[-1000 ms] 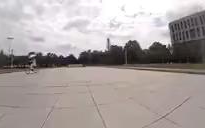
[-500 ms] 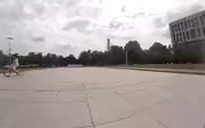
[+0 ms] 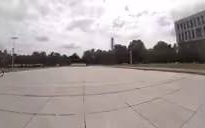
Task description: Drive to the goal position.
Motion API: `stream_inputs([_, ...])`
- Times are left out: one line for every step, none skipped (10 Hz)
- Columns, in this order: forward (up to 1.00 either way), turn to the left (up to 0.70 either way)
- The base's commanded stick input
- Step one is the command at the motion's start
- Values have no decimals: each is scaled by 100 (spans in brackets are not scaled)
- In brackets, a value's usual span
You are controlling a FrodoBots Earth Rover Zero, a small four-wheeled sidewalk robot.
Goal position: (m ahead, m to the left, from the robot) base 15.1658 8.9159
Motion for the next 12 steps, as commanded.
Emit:
stream_inputs([100, 2])
stream_inputs([100, 1])
stream_inputs([100, 0])
stream_inputs([100, 1])
stream_inputs([100, 1])
stream_inputs([100, 1])
stream_inputs([100, 1])
stream_inputs([100, 2])
stream_inputs([100, 0])
stream_inputs([100, 1])
stream_inputs([100, 2])
stream_inputs([100, 2])
